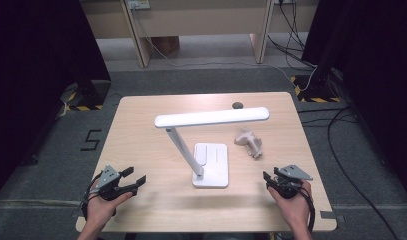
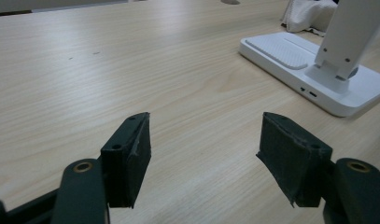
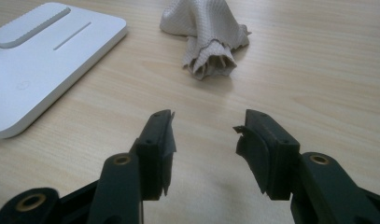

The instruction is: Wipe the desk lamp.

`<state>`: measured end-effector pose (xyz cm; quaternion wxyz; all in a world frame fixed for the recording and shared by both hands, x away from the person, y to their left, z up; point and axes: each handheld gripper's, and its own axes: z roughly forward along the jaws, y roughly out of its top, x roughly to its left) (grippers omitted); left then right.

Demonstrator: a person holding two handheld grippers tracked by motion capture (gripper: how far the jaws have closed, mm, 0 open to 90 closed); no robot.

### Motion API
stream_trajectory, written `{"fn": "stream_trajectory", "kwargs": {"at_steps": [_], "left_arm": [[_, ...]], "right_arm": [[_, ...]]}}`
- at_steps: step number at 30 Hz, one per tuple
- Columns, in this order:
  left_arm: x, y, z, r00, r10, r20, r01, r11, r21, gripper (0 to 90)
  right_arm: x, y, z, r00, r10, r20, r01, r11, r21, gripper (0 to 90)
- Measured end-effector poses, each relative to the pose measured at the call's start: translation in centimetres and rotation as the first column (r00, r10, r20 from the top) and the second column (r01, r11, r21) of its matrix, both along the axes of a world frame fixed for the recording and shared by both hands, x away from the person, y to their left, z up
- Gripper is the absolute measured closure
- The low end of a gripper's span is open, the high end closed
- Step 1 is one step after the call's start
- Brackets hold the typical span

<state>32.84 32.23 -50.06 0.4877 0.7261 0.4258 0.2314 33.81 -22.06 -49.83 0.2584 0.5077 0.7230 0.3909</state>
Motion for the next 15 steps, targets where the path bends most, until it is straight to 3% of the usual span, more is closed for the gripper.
{"fn": "stream_trajectory", "kwargs": {"at_steps": [7,15], "left_arm": [[-0.2,0.1,-0.9,1.0,0.001,0.0,-0.001,1.0,0.005,33.9],[-0.2,0.0,-1.2,0.9999,0.003,0.01,-0.003,0.9998,0.018,34.2]], "right_arm": [[-1.1,-0.6,-0.5,0.998,-0.032,0.054,0.029,0.9978,0.059,54.6],[-0.8,-0.4,-0.9,0.9942,-0.031,0.103,0.029,0.9992,0.028,52.4]]}}
